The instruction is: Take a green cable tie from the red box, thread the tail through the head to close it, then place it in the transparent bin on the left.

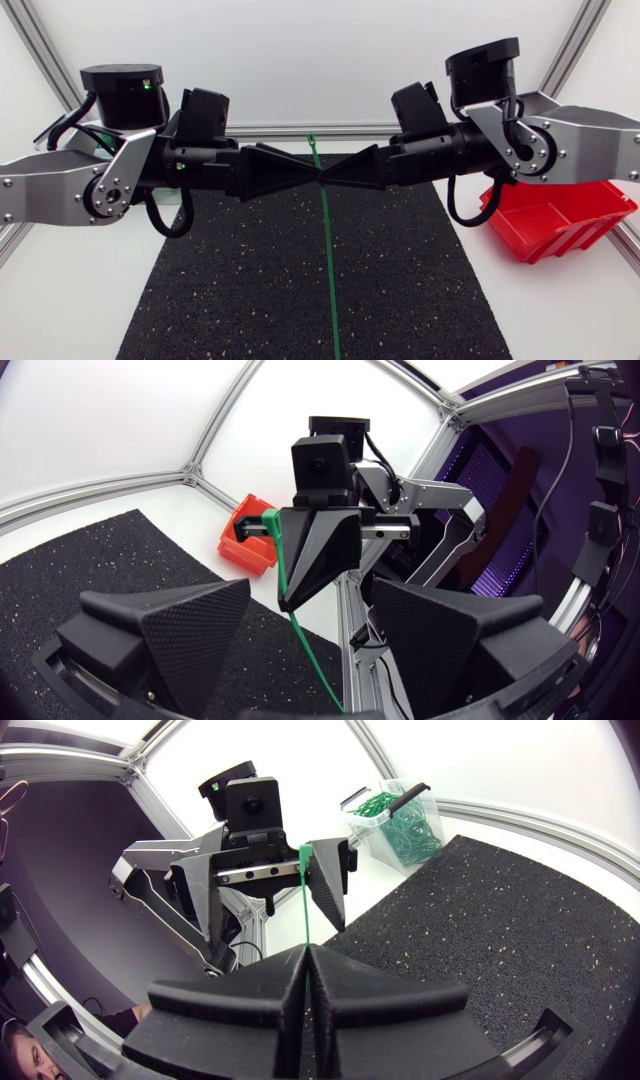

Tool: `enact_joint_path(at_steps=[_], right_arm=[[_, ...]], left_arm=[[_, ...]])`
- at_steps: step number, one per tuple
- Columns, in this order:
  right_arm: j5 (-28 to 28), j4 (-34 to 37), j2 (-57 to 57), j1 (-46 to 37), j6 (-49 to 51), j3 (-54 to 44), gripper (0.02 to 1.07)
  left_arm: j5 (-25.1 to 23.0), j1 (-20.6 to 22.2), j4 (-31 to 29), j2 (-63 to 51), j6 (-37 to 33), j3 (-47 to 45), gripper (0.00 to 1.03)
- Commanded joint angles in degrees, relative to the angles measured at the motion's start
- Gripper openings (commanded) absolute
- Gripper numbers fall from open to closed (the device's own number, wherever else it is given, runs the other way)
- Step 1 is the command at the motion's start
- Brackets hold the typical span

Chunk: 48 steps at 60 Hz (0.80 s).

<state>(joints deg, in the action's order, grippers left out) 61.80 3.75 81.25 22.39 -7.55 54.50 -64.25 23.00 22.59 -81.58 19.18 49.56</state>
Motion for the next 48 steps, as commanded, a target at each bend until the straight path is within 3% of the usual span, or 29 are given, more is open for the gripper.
enact_joint_path(at_steps=[1,7,25,32,40,48], right_arm=[[1.0,-0.8,-0.2,-0.3,-1.6,-1.4,0.08],[1.2,-0.8,-0.2,-0.2,-1.7,-1.5,0.08],[1.5,-0.8,-0.7,-0.2,-1.8,-1.9,0.08],[1.7,-0.8,-0.7,-0.2,-1.8,-2.1,0.08],[1.7,-0.9,-0.8,-0.1,-1.8,-2.3,0.08],[1.7,-1.0,-0.8,0.2,-1.8,-2.3,0.08]], left_arm=[[-0.4,0.3,0.9,-1.3,1.5,1.1,0.73],[-0.1,0.1,0.9,-1.1,1.7,1.2,0.72],[0.6,-0.1,1.5,-1.0,3.0,1.3,0.55],[1.1,-0.2,1.8,-0.9,3.2,1.4,0.54],[2.2,-0.2,2.3,-1.0,3.5,1.3,0.41],[2.4,-0.5,2.4,-1.0,3.7,1.3,0.34]])
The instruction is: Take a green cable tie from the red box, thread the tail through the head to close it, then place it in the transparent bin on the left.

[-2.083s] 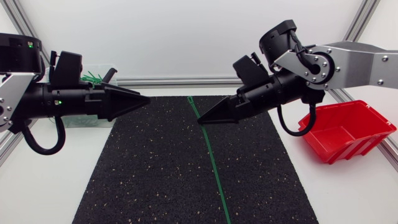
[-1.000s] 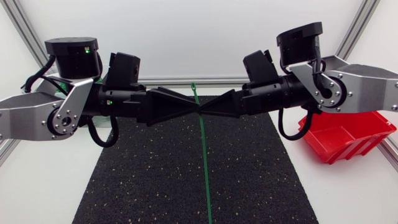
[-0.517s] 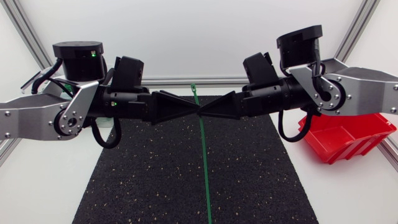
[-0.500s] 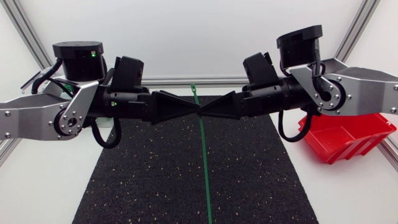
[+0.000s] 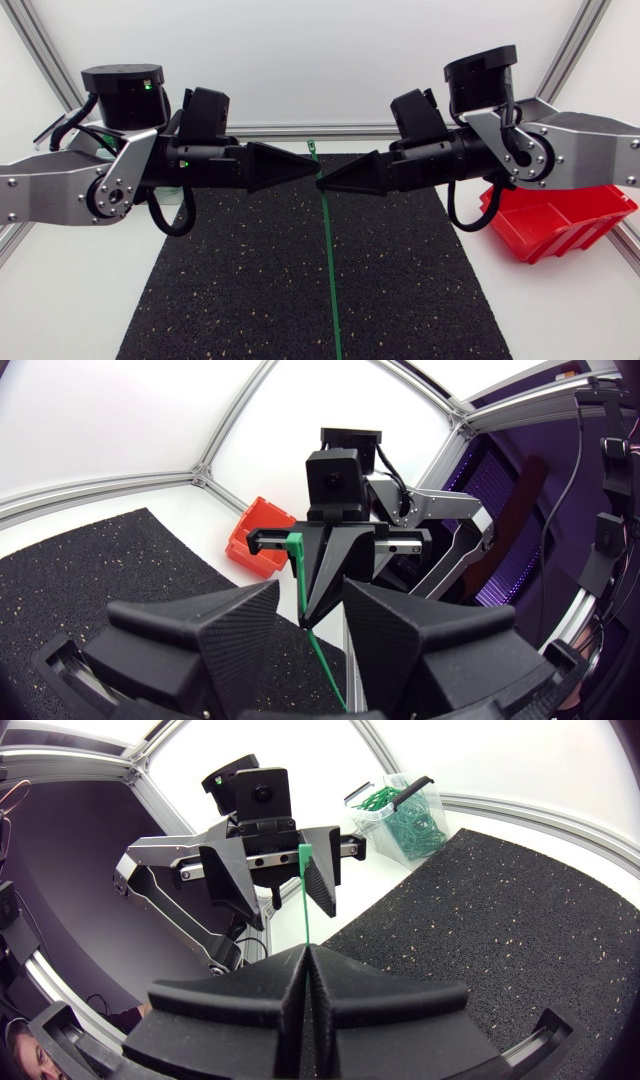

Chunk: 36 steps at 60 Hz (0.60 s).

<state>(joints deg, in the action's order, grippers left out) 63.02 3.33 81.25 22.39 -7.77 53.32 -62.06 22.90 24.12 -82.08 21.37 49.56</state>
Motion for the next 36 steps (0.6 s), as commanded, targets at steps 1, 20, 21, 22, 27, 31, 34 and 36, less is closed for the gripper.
enact_joint_path(at_steps=[1,20,21,22,27,31,34,36], right_arm=[[0.4,-0.6,-0.9,0.2,-1.5,-1.1,0.08],[0.3,-1.0,-1.0,0.5,-1.7,-1.5,0.08],[0.4,-1.0,-1.0,0.5,-1.7,-1.5,0.08],[0.4,-1.0,-1.0,0.5,-1.7,-1.5,0.08],[0.4,-1.0,-1.1,0.7,-1.7,-1.6,0.08],[0.3,-1.0,-1.1,0.8,-1.7,-1.7,0.08],[0.3,-1.0,-1.1,1.0,-1.7,-1.8,0.08],[0.3,-1.0,-1.2,1.1,-1.7,-1.9,0.08]], left_arm=[[0.3,-0.4,0.8,-0.5,1.5,1.3,0.32],[1.0,-0.3,1.3,-0.4,1.8,1.1,0.2],[1.0,-0.4,1.4,-0.4,2.0,1.1,0.2],[1.0,-0.4,1.5,-0.4,2.3,1.1,0.2],[1.0,-0.4,2.2,-0.3,2.7,1.0,0.19],[1.0,-0.4,2.3,-0.2,2.8,0.9,0.12],[1.0,-0.5,3.2,-0.3,2.9,0.8,0.04],[1.0,-0.4,3.7,-0.4,3.3,0.7,0.04]])
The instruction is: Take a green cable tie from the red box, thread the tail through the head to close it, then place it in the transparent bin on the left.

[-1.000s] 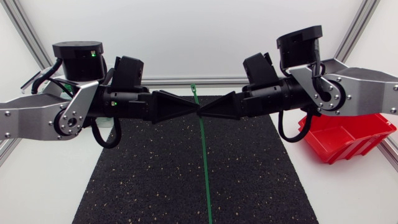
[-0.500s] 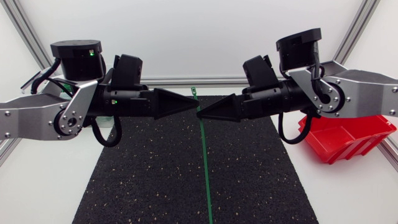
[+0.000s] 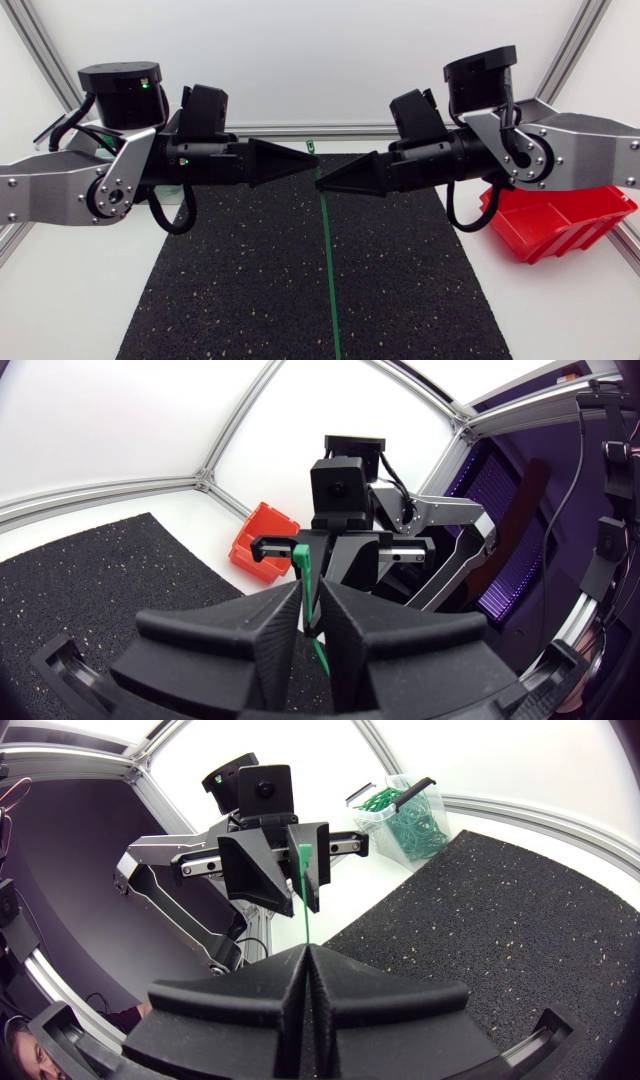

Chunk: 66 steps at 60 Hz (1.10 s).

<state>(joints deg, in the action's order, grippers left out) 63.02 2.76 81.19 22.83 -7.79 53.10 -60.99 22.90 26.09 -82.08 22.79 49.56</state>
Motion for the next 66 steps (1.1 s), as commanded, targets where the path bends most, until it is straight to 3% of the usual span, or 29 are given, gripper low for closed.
enact_joint_path(at_steps=[1,44,57,66], right_arm=[[0.3,-0.5,-1.2,0.6,-1.7,-1.7,0.08],[-1.9,-2.1,-1.0,4.0,-1.3,-2.7,0.08],[-2.5,-2.1,-3.3,1.6,-1.3,-3.0,0.4],[-2.5,-1.4,-4.4,-0.4,0.3,-2.7,0.46]], left_arm=[[-0.1,-0.5,1.9,-0.4,2.0,0.6,0.04],[-0.2,0.3,2.9,-0.2,2.2,0.0,0.04],[-0.3,-1.8,2.5,0.0,2.6,0.4,0.04],[-0.8,-4.4,1.6,-0.1,2.6,0.8,0.04]])
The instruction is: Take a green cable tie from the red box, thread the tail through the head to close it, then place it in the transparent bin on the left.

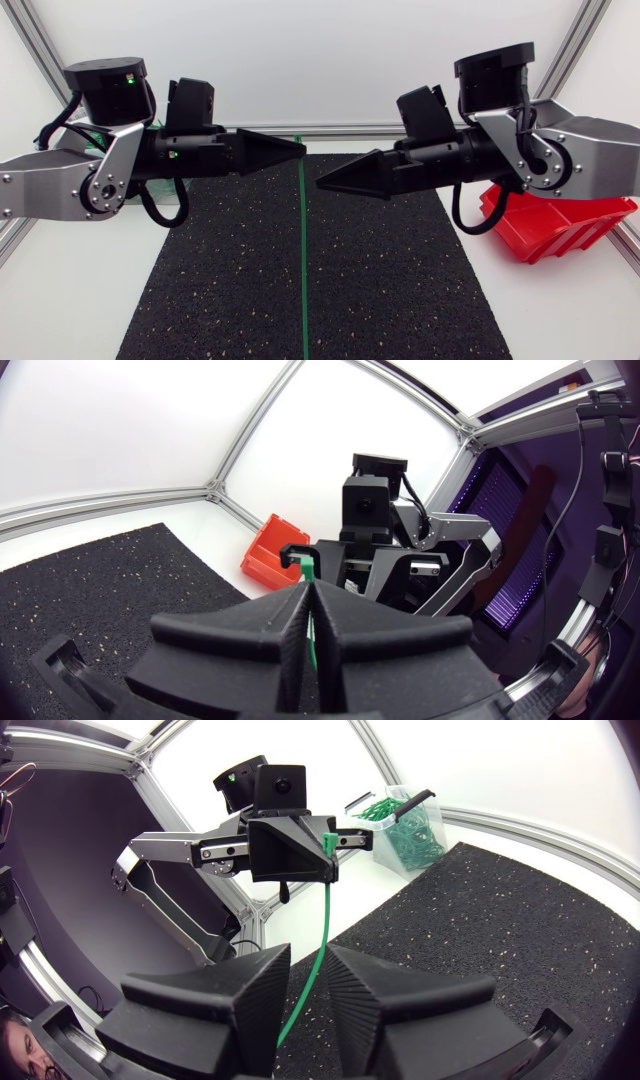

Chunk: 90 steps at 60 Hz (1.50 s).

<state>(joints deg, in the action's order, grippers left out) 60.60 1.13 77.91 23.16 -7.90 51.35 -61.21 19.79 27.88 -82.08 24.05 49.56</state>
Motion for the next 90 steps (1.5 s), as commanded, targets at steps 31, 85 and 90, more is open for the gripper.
enact_joint_path(at_steps=[31,85,90], right_arm=[[-26.1,19.4,-4.5,3.8,38.9,0.0,1.04],[-39.3,1.4,-6.8,2.8,80.9,-7.8,1.03],[-38.5,-1.7,-6.1,2.9,86.4,-8.9,1.03]], left_arm=[[-4.2,-7.8,-7.6,0.0,0.7,3.6,0.03],[-18.6,-12.1,-22.1,-11.9,-4.5,12.6,0.03],[-18.6,-11.8,-21.9,-13.1,-4.8,13.2,0.03]])
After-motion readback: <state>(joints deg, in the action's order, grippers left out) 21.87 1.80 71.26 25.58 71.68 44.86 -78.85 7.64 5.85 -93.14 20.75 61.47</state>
